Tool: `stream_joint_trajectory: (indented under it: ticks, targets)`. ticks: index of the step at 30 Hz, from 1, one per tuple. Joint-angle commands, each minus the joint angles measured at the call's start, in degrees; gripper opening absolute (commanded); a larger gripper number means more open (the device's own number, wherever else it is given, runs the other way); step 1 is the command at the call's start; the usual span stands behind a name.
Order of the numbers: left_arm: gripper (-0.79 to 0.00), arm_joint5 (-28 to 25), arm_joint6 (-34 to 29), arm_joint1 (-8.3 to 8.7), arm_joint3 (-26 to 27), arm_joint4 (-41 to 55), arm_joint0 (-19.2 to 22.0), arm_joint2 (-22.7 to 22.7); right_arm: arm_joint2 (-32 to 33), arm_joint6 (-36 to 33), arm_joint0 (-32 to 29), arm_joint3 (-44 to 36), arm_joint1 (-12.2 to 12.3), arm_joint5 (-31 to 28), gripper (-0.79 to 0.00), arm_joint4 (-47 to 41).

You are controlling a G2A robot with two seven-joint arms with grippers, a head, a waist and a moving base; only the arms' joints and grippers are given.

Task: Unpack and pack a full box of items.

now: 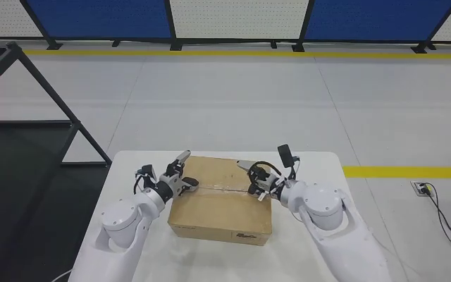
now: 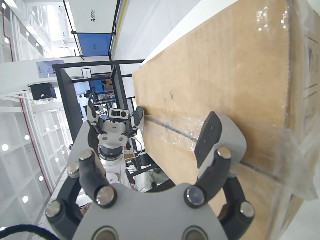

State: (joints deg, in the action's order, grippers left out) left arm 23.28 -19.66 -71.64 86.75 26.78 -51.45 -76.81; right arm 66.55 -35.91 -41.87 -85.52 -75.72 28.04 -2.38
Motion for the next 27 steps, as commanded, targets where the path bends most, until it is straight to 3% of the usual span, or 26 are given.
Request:
stream_joint_trajectory:
  ticks: [1, 11, 27]
  targets:
    - [0.0, 0.0, 0.1, -0.01, -0.1, -0.1, 0.0, 0.1, 0.1, -0.2, -0.1, 0.0, -0.1, -0.9, 0.0, -1.4]
    - [0.0, -0.1, 0.5, -0.03, 0.0, -0.3, -0.3, 0.5, -1.8, -2.5, 2.3, 3.6, -0.9, -5.9, 0.0, -7.4]
    - [0.0, -0.8, 0.0, 0.21, 2.1, 0.9, -1.5, -1.0, -9.5, -3.1, 7.8, 13.8, -3.2, -15.9, 0.0, -8.8]
